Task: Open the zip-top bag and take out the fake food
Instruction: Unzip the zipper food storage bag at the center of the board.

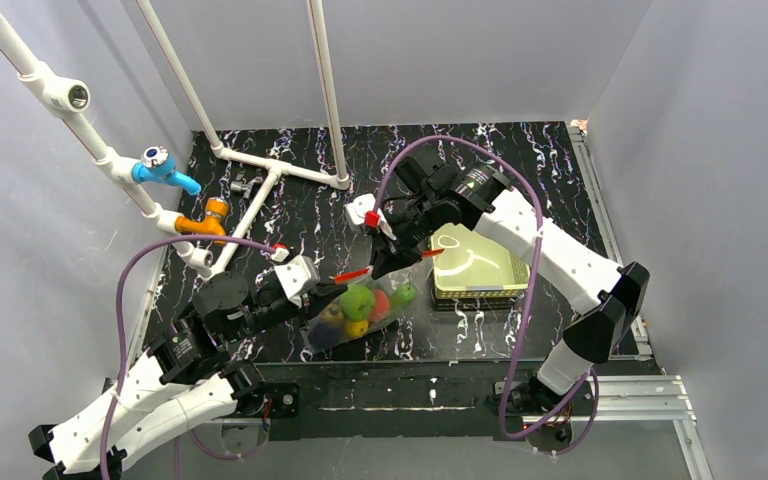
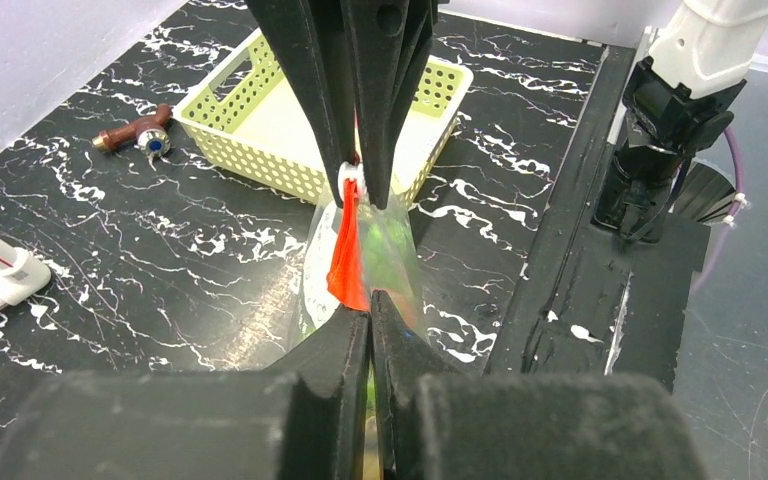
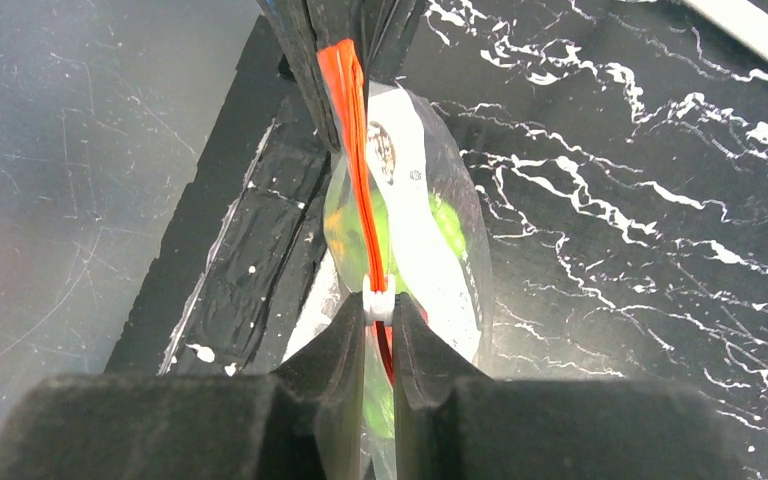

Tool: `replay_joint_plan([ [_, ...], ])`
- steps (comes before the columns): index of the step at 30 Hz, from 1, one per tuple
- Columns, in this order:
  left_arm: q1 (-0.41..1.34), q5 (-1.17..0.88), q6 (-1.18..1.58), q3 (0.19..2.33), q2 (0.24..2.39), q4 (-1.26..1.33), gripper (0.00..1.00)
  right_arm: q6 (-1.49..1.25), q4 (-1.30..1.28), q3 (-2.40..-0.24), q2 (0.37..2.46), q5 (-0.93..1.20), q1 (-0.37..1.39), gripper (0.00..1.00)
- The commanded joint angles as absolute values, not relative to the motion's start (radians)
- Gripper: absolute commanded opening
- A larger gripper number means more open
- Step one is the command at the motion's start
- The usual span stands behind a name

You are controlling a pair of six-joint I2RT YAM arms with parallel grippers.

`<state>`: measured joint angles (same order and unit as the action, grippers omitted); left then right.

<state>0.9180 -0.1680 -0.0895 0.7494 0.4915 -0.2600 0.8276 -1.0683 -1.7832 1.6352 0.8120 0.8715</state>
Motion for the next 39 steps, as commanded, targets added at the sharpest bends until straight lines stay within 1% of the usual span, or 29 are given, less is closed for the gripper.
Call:
replay_joint_plan([
  [1, 0.919, -0.168, -0.092, 0.767, 0.474, -0.313, 0.00, 0.845, -1.058, -1.748, 1.581, 0.787, 0.837, 0.01],
  [21, 0.919, -0.139, -0.083, 0.733, 0.424, -0.318, 0.00, 0.865, -1.015, -1.628, 1.539, 0.733, 0.801, 0.01],
  [39, 0.920, -0.123, -0.087, 0.734, 0.400, -0.340, 0.00, 0.893, -1.003, -1.571, 1.507, 0.715, 0.745, 0.01],
])
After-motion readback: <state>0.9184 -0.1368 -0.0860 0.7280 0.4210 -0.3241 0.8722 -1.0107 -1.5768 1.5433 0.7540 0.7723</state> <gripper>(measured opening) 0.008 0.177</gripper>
